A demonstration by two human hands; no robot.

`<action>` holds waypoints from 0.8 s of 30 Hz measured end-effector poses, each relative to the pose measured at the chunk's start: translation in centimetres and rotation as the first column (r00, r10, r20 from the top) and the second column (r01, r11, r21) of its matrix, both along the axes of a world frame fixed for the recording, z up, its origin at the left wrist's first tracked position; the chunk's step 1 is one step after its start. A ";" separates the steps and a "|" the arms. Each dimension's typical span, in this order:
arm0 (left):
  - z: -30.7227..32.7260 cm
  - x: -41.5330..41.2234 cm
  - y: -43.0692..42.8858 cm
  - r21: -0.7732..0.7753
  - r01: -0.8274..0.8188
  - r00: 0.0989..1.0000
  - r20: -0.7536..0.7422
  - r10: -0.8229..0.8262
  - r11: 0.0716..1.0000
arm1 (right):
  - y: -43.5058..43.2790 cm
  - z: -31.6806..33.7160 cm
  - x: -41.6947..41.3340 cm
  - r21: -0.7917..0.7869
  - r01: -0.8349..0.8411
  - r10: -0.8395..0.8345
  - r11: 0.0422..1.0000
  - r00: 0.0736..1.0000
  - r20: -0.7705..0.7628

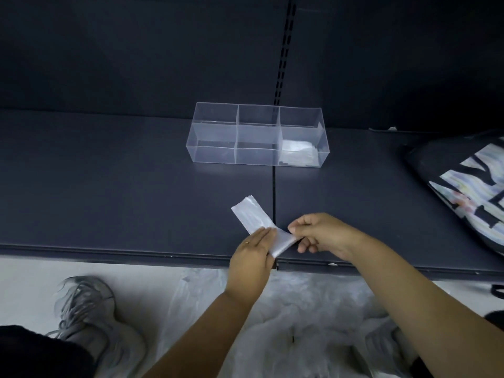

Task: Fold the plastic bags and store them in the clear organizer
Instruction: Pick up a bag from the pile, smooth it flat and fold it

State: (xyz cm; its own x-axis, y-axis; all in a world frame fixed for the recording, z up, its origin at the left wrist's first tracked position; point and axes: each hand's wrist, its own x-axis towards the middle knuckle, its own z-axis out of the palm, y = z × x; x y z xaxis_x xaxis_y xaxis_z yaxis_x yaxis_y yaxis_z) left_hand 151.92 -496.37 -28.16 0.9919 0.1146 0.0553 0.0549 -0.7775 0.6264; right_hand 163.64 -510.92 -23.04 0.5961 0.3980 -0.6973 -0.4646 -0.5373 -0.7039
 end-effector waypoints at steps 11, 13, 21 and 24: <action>1.6 2.6 3.9 -0.411 -0.148 0.980 -0.181 0.078 0.900 | 2.4 -0.5 0.3 0.102 -0.256 0.219 0.961 0.935 0.280; 1.8 3.5 4.6 -0.502 -0.236 0.955 -0.277 0.103 0.832 | 3.3 -1.4 0.6 0.091 -0.164 0.127 0.982 0.938 0.322; 1.9 5.8 5.4 -0.694 -0.632 0.773 -0.541 0.331 0.345 | 5.9 -2.8 1.6 -0.056 0.058 -0.031 0.997 0.917 0.398; 1.4 5.3 5.2 -0.449 -0.659 0.747 -0.299 0.594 0.603 | 6.5 -2.6 1.8 -0.140 0.036 0.028 0.989 0.900 0.435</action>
